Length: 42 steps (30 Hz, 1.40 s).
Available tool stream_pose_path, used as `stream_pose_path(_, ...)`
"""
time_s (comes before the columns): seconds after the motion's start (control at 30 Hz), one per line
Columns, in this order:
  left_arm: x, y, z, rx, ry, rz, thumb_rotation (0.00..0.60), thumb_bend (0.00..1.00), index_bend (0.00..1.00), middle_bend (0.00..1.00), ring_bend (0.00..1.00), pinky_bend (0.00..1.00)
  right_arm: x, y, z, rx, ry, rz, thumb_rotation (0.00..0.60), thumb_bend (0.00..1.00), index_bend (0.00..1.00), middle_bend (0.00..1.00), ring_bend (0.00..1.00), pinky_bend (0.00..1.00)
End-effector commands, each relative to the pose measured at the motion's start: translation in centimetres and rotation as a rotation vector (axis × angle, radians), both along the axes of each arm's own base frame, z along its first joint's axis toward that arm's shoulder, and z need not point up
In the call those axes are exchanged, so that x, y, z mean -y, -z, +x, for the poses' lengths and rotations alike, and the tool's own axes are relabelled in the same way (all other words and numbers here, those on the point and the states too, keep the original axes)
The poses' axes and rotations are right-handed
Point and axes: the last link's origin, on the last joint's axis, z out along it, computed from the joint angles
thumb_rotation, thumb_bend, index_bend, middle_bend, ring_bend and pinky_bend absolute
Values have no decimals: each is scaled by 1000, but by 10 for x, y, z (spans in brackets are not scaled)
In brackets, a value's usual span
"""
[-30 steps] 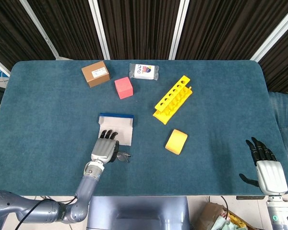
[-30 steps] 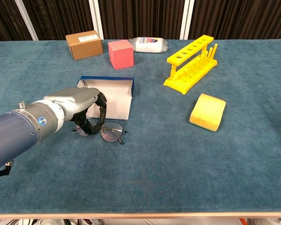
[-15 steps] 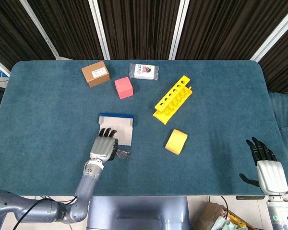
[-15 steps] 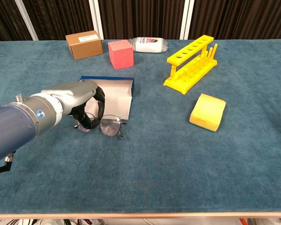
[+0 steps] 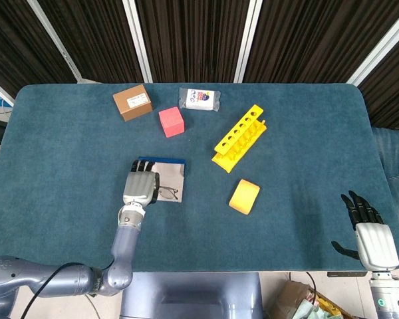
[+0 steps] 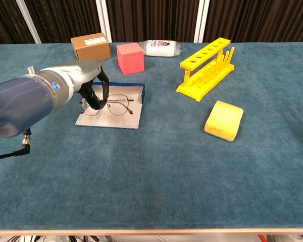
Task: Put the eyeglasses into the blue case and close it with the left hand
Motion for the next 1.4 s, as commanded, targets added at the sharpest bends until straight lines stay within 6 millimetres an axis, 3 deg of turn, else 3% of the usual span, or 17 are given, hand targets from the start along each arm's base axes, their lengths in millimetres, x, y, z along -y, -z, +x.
stream_pose_path(0.03, -24, 7, 4, 0, -54, 37, 600, 436, 572, 132, 0, 0, 0, 0, 0, 1, 1, -2, 600, 156, 0, 0, 86, 187)
stream_pose_path(0.37, -39, 17, 6, -14, -64, 66, 600, 436, 573, 132, 0, 0, 0, 0, 0, 1, 1, -1, 600, 156, 0, 0, 86, 187)
stream_pose_path(1.4, -53, 38, 9, -58, -58, 109, 600, 436, 572, 130, 0, 0, 1, -1, -1, 8, 9, 1, 600, 155, 0, 0, 86, 187)
